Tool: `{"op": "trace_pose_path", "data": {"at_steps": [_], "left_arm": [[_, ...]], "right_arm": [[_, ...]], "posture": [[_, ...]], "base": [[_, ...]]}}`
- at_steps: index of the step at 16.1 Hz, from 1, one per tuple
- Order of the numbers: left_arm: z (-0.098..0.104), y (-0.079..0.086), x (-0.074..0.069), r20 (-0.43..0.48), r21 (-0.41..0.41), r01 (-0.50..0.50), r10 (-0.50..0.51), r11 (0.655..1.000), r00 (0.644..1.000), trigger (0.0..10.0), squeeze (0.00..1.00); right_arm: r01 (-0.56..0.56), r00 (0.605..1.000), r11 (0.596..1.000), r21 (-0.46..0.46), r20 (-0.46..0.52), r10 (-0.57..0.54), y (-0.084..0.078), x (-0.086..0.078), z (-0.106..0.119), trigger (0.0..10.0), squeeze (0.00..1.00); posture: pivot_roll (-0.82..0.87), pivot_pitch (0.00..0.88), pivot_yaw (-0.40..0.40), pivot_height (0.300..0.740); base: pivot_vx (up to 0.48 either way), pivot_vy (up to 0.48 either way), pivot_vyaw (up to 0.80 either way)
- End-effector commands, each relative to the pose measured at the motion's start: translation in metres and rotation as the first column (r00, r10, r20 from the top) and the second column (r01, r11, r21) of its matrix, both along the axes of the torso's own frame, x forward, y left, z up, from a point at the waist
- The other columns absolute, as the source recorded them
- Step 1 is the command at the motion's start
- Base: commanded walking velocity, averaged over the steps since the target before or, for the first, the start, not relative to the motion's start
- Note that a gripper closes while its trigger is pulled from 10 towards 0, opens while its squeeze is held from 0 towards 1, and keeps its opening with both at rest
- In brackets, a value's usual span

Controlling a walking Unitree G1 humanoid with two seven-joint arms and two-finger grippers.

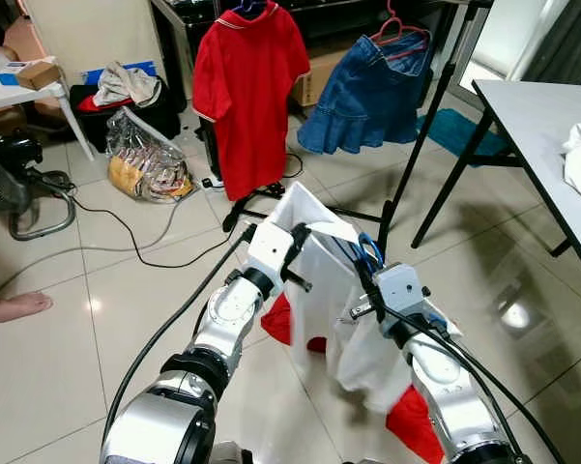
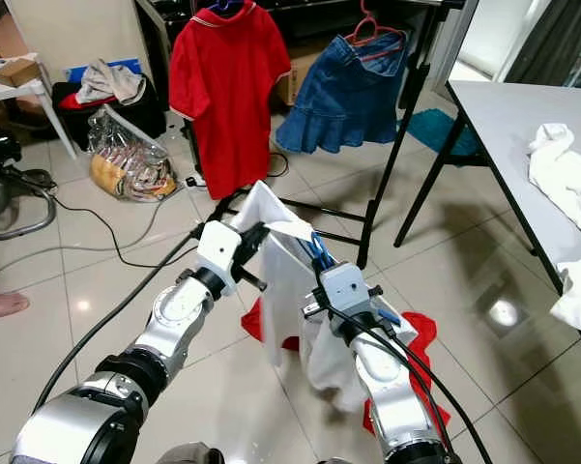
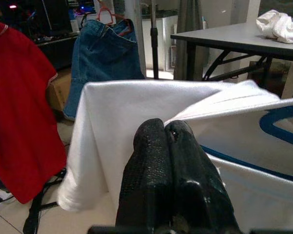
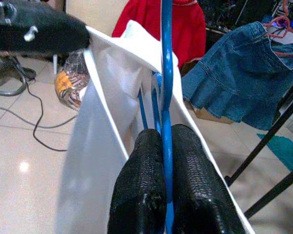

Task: Hang hanger

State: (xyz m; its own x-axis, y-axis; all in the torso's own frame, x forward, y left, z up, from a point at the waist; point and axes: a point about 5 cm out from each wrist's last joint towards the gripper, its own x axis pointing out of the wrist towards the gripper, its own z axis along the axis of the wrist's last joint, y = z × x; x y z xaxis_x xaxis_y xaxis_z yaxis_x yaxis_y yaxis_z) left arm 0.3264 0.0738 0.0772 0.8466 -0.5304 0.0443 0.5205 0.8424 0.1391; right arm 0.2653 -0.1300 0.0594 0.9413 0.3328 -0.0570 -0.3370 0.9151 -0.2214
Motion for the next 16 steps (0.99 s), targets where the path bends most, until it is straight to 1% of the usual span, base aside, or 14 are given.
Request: {"op": "trace_pose_path", "data": {"at_steps": [1,4,6,9,10,12,16], "left_arm": [[0.005,0.005,0.002,0.024,-0.029,-0.034,0.035,0.999,0.999,0.0,0.0],[0.014,0.007,0.007,0.064,-0.057,-0.054,0.058,0.997,0.996,0.0,0.0],[0.015,0.01,0.008,0.067,-0.057,-0.069,0.073,0.996,0.995,0.0,0.0],[0.01,0.024,0.007,0.058,-0.043,-0.116,0.118,0.992,0.991,0.0,0.0],[0.009,0.025,0.006,0.058,-0.037,-0.121,0.123,0.992,0.991,0.0,0.0],[0.007,0.035,0.006,0.056,-0.025,-0.162,0.164,0.986,0.985,0.0,0.0],[0.009,0.046,0.008,0.073,-0.019,-0.22,0.221,0.975,0.973,0.0,0.0]], "right_arm": [[0.024,1.0,1.0,-0.01,-0.003,-0.024,-0.005,-0.001,-0.001,10.0,0.0],[0.024,1.0,0.999,-0.031,-0.02,-0.024,-0.005,0.0,-0.004,10.0,0.0],[0.029,0.999,0.999,-0.038,-0.028,-0.03,-0.006,0.0,-0.005,10.0,0.0],[0.06,0.997,0.998,-0.035,-0.048,-0.062,-0.013,0.001,-0.007,10.0,0.0],[0.062,0.997,0.997,-0.034,-0.049,-0.064,-0.013,0.001,-0.007,10.0,0.0],[0.065,0.996,0.997,-0.037,-0.053,-0.067,-0.014,0.001,-0.008,10.0,0.0],[0.062,0.996,0.997,-0.04,-0.059,-0.064,-0.015,0.0,-0.009,10.0,0.0]], "posture": [[0.04,0.033,0.017,0.74],[0.04,0.033,0.017,0.74],[0.05,0.03,0.014,0.74],[0.05,0.028,0.014,0.74],[0.05,0.028,0.014,0.74],[0.05,0.028,0.013,0.74],[0.06,0.024,0.012,0.74]], "base": [[0.0,0.0,0.0],[0.0,0.0,0.0],[0.0,0.0,0.0],[0.0,0.0,0.0],[0.0,0.0,0.0],[0.0,0.0,0.0],[0.0,0.0,0.0]]}}
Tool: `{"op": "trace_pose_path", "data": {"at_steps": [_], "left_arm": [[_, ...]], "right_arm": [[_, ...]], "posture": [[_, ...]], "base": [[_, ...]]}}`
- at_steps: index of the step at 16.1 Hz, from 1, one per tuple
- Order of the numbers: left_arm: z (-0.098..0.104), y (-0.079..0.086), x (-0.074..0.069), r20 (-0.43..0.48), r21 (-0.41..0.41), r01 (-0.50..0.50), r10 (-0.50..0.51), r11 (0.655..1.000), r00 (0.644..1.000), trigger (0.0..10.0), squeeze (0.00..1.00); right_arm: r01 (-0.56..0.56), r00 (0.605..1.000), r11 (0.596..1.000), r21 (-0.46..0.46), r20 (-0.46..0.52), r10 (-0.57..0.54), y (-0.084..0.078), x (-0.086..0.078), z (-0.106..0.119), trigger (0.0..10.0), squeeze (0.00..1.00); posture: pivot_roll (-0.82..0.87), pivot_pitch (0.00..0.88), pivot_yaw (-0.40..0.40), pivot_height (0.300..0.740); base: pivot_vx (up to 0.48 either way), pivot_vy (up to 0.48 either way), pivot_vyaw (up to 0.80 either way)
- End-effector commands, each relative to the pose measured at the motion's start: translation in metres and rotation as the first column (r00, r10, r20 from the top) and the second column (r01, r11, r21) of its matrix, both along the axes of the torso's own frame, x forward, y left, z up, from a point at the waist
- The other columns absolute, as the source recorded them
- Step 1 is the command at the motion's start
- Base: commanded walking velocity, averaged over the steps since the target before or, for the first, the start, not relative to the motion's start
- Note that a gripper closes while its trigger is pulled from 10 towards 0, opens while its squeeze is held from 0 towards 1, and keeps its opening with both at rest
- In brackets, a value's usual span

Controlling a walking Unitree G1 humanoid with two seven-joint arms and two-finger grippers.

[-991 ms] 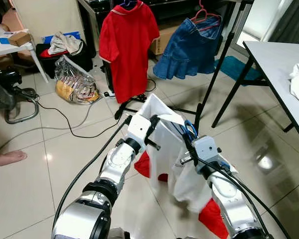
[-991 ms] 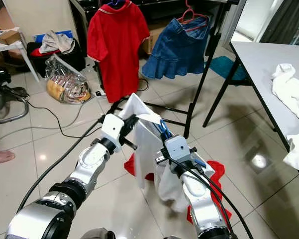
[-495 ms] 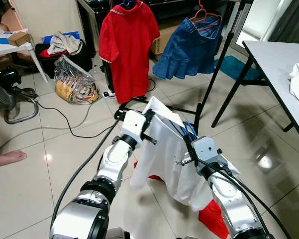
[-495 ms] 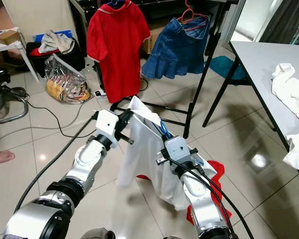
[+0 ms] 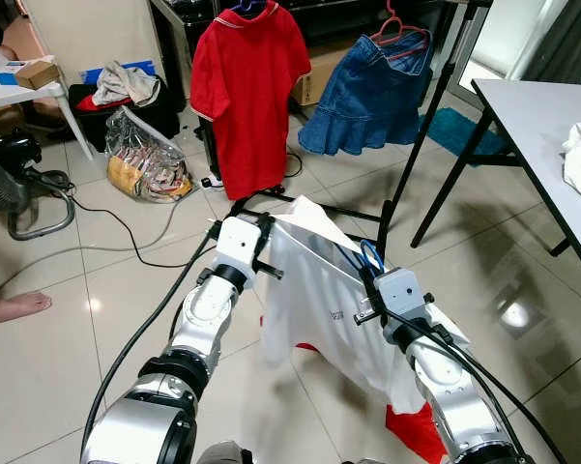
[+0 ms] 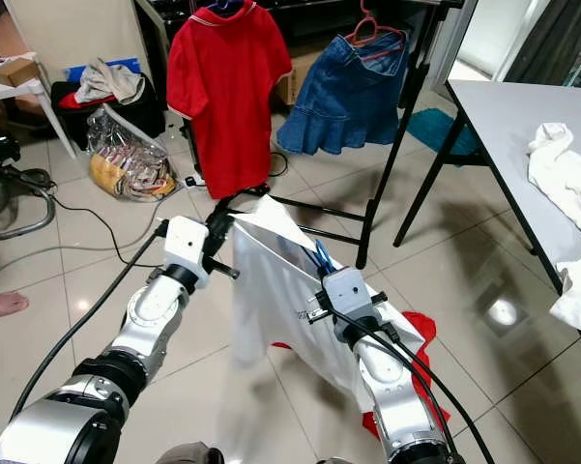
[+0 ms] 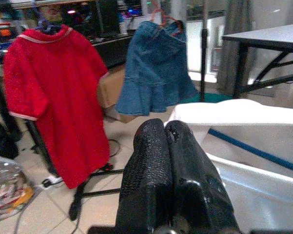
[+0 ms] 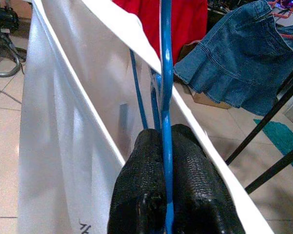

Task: Hang hanger

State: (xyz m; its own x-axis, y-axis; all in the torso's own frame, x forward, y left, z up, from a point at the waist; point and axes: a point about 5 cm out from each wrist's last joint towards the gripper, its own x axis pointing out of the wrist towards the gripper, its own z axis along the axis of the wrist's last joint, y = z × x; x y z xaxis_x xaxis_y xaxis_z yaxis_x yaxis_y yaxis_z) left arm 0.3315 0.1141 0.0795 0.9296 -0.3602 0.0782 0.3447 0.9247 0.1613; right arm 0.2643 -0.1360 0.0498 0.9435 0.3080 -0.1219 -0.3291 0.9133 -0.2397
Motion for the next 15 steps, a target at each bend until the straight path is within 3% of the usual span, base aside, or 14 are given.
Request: {"op": "trace_pose_path", "data": {"at_steps": [1,9,10,11,15], "left_arm": [[0.008,0.01,0.004,0.039,-0.01,-0.056,0.057,0.998,0.998,0.0,0.0],[0.008,0.019,0.008,0.031,0.027,-0.115,0.115,0.993,0.993,0.0,0.0],[0.008,0.017,0.009,0.022,0.032,-0.117,0.116,0.993,0.993,0.9,0.0],[0.01,0.014,0.012,0.013,0.041,-0.121,0.12,0.992,0.993,10.0,0.0],[0.019,0.01,0.018,0.038,0.028,-0.126,0.125,0.992,0.991,10.0,0.0]], "right_arm": [[0.038,0.999,0.999,0.0,-0.003,-0.038,-0.008,0.002,0.001,10.0,0.0],[0.033,0.999,0.999,0.009,0.002,-0.033,-0.006,0.003,0.002,10.0,0.0],[0.027,1.0,1.0,0.014,0.007,-0.027,-0.005,0.004,0.003,10.0,0.0],[0.013,1.0,1.0,0.026,0.013,-0.013,-0.002,0.004,0.005,10.0,0.0],[-0.014,1.0,0.998,0.056,0.027,0.013,0.002,0.002,0.007,10.0,0.0]], "posture": [[0.06,0.021,0.012,0.74],[0.06,0.018,0.011,0.74],[0.06,0.019,0.01,0.74],[0.06,0.018,0.01,0.74],[0.05,0.016,0.013,0.74]], "base": [[0.0,0.0,0.0],[0.0,0.0,0.0],[0.0,0.0,0.0],[0.0,0.0,0.0],[0.0,0.0,0.0]]}}
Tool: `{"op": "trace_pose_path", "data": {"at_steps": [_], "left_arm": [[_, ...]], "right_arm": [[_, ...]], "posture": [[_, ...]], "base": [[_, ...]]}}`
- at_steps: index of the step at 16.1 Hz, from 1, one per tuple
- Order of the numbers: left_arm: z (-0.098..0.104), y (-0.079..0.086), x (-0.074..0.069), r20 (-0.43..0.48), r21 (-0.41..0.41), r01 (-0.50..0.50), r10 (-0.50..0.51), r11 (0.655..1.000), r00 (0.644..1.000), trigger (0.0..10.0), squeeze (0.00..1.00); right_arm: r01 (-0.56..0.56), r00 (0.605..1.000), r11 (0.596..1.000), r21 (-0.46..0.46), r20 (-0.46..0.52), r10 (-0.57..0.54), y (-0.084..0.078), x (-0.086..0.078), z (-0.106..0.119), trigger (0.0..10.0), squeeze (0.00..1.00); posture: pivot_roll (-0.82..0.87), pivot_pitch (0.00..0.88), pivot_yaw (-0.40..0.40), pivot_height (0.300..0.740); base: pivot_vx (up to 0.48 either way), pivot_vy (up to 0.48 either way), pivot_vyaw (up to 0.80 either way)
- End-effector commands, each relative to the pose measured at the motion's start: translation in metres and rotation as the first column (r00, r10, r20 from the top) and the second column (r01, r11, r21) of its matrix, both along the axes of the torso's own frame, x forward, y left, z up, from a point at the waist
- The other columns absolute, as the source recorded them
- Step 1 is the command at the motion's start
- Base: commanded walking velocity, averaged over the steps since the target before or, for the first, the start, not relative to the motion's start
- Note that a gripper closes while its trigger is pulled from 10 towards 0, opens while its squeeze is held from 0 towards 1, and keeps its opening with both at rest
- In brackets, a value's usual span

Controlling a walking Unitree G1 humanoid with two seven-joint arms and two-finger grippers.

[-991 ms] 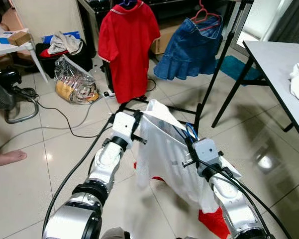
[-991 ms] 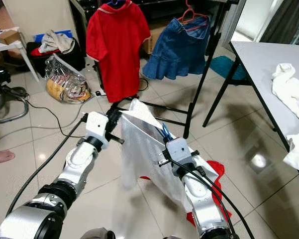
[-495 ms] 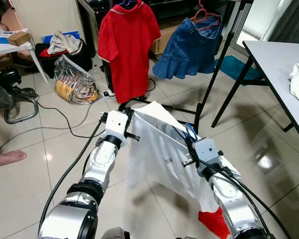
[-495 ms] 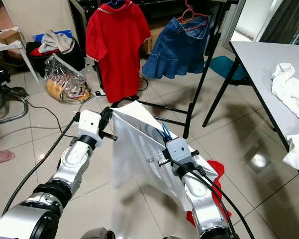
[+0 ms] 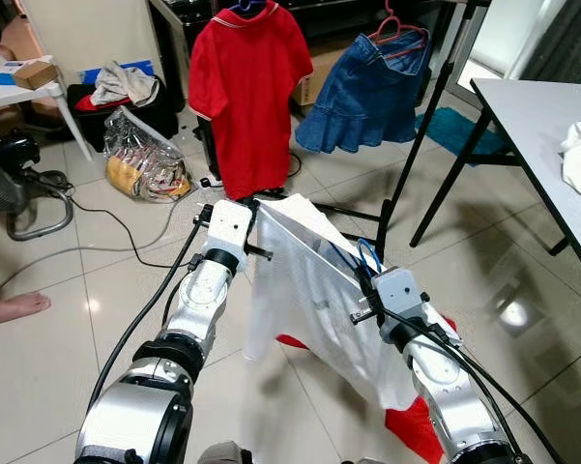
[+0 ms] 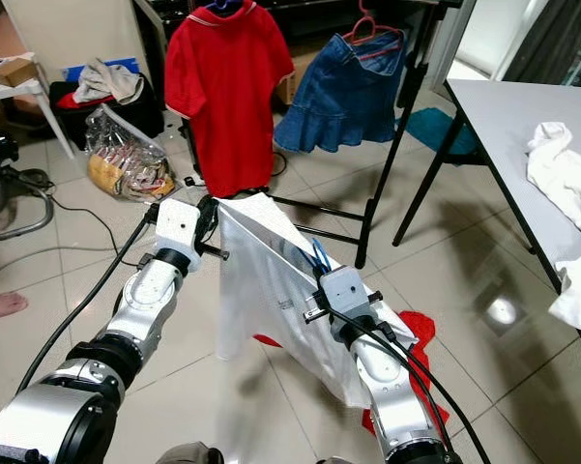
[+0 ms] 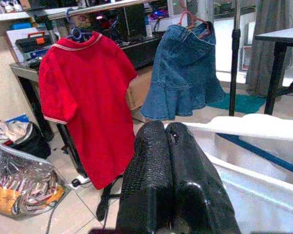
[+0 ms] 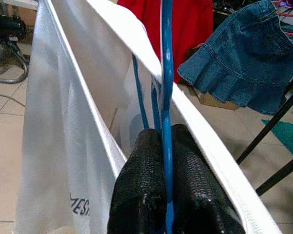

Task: Hang hanger

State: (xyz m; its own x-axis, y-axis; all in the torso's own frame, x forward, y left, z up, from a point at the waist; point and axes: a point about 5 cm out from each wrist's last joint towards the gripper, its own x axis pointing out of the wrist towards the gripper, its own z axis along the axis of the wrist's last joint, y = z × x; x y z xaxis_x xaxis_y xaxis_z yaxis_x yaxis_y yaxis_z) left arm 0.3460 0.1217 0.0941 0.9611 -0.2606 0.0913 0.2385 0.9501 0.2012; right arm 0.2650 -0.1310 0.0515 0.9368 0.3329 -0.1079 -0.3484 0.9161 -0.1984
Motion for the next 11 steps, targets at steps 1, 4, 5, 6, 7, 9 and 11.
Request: {"op": "trace_pose_path", "data": {"at_steps": [1,4,5,6,7,9,11], "left_arm": [[0.007,0.003,0.003,0.031,-0.003,-0.019,0.019,1.0,0.999,10.0,0.96],[0.01,-0.002,0.003,0.055,0.011,0.016,-0.016,1.0,0.998,10.0,1.0],[0.009,-0.002,0.003,0.052,0.017,0.008,-0.009,1.0,0.999,10.0,1.0],[0.007,-0.004,0.003,0.034,0.004,0.026,-0.026,1.0,0.999,10.0,1.0],[0.007,-0.005,0.003,0.03,0.002,0.033,-0.033,0.999,0.999,10.0,1.0],[0.0,-0.006,-0.002,0.014,-0.008,0.041,-0.041,0.999,0.999,10.0,0.0],[-0.009,-0.004,-0.009,-0.007,-0.027,0.021,-0.021,0.999,1.0,10.0,0.0]], "right_arm": [[0.003,0.999,1.0,0.03,0.037,-0.005,-0.001,0.001,0.008,10.0,0.0],[-0.005,0.999,0.999,0.042,0.048,0.003,0.001,0.0,0.009,10.0,0.0],[-0.007,0.999,0.999,0.042,0.048,0.005,0.001,0.0,0.009,10.0,0.0],[-0.008,0.999,0.999,0.045,0.052,0.006,0.002,0.001,0.01,10.0,0.0],[-0.008,0.999,0.999,0.046,0.052,0.006,0.002,0.001,0.011,10.0,0.0],[-0.01,0.998,0.999,0.05,0.058,0.007,0.003,0.002,0.012,10.0,0.0],[-0.008,0.998,0.999,0.05,0.066,0.005,0.004,0.002,0.014,10.0,0.0]], "posture": [[0.05,0.015,0.017,0.74],[0.05,0.015,0.022,0.74],[0.05,0.015,0.023,0.74],[0.05,0.014,0.022,0.74],[0.05,0.014,0.022,0.74],[0.05,0.012,0.024,0.74],[0.05,0.013,0.026,0.74]], "base": [[0.0,0.0,0.0],[0.0,0.0,0.0],[0.0,0.0,0.0],[0.0,0.0,0.0],[0.0,0.0,0.0],[0.0,0.0,0.0],[0.0,0.0,0.0]]}}
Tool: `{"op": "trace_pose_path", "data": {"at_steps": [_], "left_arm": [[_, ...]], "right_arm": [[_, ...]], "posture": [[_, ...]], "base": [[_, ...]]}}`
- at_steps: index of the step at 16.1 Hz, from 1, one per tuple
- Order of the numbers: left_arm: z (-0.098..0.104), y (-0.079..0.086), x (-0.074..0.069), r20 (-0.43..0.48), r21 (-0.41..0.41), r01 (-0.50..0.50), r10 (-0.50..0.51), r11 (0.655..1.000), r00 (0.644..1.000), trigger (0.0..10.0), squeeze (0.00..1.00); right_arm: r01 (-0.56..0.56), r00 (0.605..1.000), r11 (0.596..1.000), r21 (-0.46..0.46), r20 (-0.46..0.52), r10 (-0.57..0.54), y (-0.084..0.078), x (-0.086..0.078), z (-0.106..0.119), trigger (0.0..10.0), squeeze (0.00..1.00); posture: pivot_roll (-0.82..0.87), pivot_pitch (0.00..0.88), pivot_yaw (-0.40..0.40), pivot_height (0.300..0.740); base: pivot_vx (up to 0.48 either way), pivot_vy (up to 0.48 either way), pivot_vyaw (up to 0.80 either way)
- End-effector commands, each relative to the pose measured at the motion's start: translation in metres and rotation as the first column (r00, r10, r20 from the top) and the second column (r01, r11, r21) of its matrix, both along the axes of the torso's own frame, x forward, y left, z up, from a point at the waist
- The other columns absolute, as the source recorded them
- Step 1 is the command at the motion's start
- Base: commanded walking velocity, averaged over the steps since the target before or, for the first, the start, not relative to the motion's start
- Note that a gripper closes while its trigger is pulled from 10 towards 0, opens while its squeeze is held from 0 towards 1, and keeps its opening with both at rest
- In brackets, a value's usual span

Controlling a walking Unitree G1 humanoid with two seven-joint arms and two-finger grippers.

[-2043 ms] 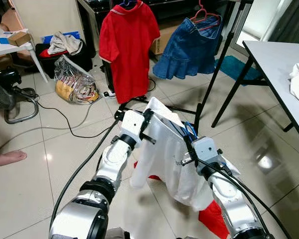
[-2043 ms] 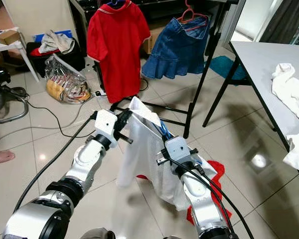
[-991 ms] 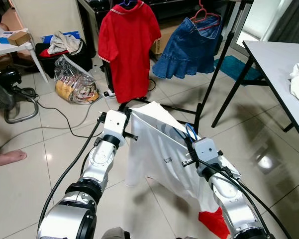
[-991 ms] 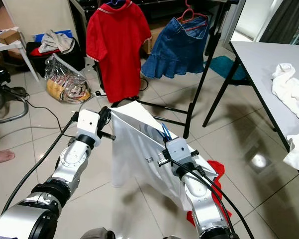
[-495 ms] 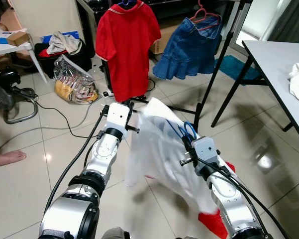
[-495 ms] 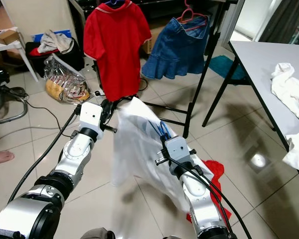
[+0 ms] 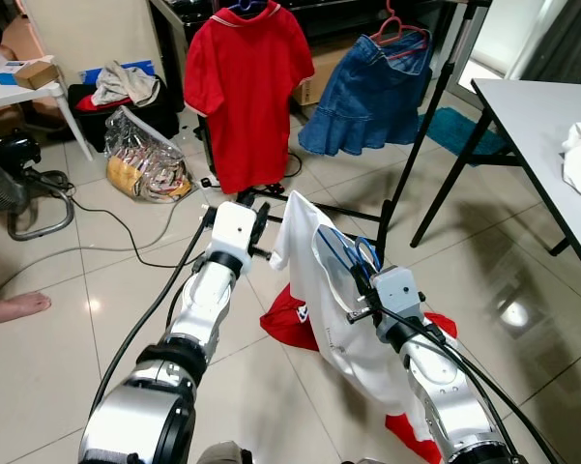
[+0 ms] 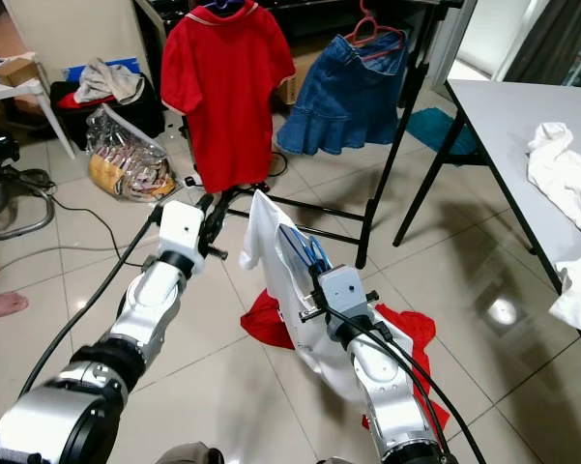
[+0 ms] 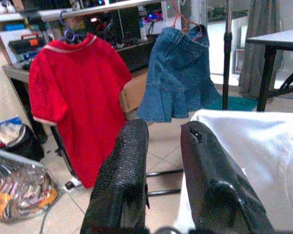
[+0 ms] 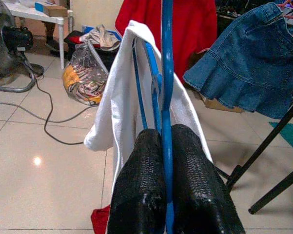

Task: Hang hanger

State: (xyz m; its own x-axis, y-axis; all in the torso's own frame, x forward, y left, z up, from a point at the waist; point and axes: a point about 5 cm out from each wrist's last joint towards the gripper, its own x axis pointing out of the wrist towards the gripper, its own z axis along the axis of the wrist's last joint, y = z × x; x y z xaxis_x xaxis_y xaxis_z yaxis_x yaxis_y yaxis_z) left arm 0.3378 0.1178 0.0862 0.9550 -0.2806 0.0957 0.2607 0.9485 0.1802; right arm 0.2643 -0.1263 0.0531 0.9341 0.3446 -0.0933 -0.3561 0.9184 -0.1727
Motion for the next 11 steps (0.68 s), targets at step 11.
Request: {"op": "trace_pose_path", "data": {"at_steps": [11], "left_arm": [[-0.051,-0.029,-0.059,-0.079,0.125,0.269,-0.26,0.955,0.962,10.0,0.0]], "right_arm": [[-0.087,0.974,0.969,-0.231,0.185,0.132,0.009,0.016,0.026,10.0,0.0]], "posture": [[0.07,0.003,0.024,0.74]], "base": [[0.0,0.0,0.0]]}}
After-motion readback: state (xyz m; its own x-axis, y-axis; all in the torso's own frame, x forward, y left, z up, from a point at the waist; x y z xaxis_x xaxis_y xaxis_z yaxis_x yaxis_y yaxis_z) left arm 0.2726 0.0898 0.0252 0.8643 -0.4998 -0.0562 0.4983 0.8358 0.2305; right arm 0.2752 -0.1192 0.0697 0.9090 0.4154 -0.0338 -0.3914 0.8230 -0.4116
